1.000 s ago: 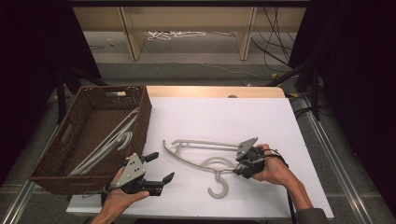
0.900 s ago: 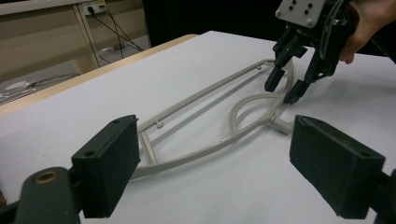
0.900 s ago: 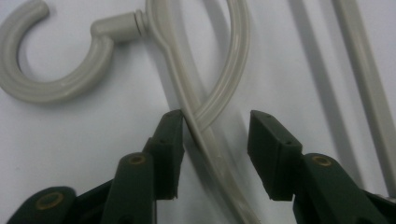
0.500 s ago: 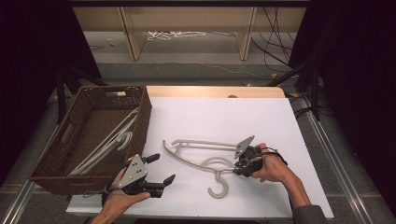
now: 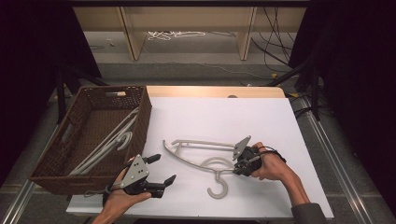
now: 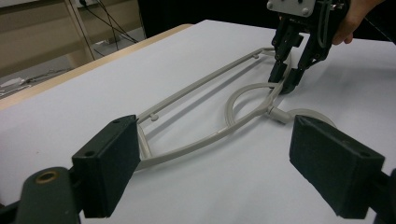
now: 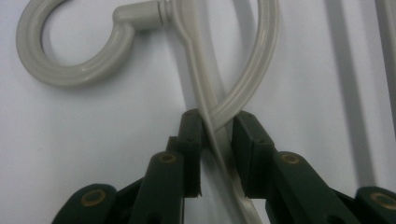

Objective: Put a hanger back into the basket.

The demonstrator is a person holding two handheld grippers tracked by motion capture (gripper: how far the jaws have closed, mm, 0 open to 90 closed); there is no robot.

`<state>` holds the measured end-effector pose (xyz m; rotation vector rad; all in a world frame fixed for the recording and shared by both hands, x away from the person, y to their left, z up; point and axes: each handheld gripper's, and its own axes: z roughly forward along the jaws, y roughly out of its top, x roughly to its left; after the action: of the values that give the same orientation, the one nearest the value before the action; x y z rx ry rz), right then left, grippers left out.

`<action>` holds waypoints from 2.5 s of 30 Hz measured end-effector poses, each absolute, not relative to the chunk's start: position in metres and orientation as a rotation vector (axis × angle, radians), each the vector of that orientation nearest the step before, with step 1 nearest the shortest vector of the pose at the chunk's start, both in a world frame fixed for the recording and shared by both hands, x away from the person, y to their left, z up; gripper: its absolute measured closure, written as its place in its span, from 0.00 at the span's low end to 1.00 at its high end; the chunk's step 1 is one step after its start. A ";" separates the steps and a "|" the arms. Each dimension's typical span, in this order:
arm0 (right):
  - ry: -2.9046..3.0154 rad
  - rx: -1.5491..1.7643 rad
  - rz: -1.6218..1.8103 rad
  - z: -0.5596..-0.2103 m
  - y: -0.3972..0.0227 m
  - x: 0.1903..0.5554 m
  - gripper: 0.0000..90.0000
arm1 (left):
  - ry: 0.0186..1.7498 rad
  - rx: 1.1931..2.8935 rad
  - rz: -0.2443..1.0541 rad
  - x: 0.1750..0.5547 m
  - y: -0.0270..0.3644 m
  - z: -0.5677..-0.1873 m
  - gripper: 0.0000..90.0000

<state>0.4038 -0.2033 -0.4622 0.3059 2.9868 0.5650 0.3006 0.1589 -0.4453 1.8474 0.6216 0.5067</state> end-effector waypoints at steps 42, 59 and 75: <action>2.850 0.014 0.649 -0.429 -0.199 0.388 0.91 | 0.368 2.208 0.696 0.362 0.084 -0.464 0.27; 2.841 -0.020 0.686 -0.423 -0.199 0.387 0.92 | 0.100 2.354 0.698 0.374 0.054 -0.469 0.74; 2.682 0.033 0.828 -0.396 -0.216 0.387 0.83 | -0.016 2.337 0.703 0.357 0.053 -0.425 0.88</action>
<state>0.3871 -0.2161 -0.3963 0.0327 2.6816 0.8276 0.3569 0.0526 -0.4248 2.3372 -0.0165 0.7031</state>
